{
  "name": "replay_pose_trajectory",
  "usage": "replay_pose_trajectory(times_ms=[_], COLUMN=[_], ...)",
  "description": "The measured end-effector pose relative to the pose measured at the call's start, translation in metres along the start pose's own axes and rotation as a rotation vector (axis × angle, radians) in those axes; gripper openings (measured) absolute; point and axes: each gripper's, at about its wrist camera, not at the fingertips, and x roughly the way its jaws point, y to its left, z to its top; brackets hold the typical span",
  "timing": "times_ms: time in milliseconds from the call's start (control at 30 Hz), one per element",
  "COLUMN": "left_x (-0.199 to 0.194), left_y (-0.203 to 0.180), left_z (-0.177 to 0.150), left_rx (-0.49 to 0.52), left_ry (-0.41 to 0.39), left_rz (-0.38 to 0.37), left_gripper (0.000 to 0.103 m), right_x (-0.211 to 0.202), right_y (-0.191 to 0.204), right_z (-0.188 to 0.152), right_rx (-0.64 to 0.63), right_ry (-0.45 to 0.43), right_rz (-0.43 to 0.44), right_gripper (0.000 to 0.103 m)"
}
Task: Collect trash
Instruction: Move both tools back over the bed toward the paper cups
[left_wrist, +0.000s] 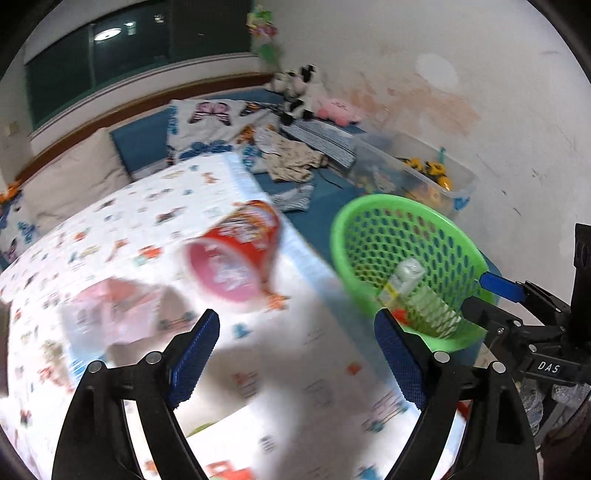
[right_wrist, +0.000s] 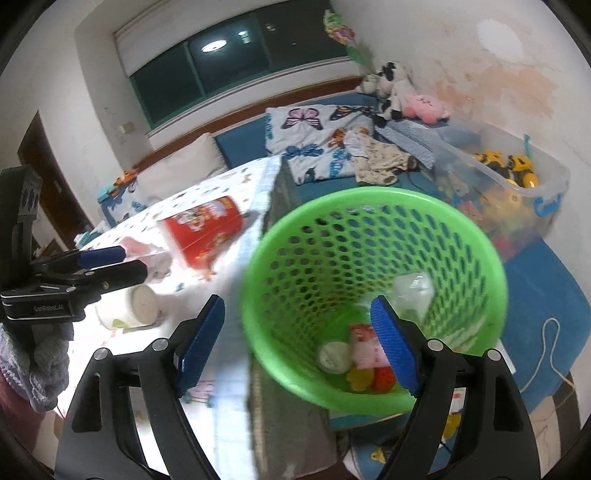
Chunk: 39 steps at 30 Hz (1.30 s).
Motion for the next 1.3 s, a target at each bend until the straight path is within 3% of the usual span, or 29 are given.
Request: replay_pose_trajectory(times_ms=[467,833,1300], left_x=[-0.06,-0.081,-0.071], left_y=[0.129,0.173,0.203], left_z=[-0.034,-0.056,-0.051], left_rx=[-0.223,-0.298,-0.363], left_ry=[-0.063,-0.083,-0.079], left_rz=[0.149,0.195,0.172], left_gripper=[0.083,0.083,0.076], right_x=[0.04,0.086,0.126], right_y=[0.107,0.191,0.217], right_z=[-0.005,-0.019,-0.025], right_rx=[-0.134,-0.233,-0.187], right_ry=[0.091,0.166,0.215], right_rz=[0.148,0.225,0.201], right_gripper=[0.087,0.088,0.09])
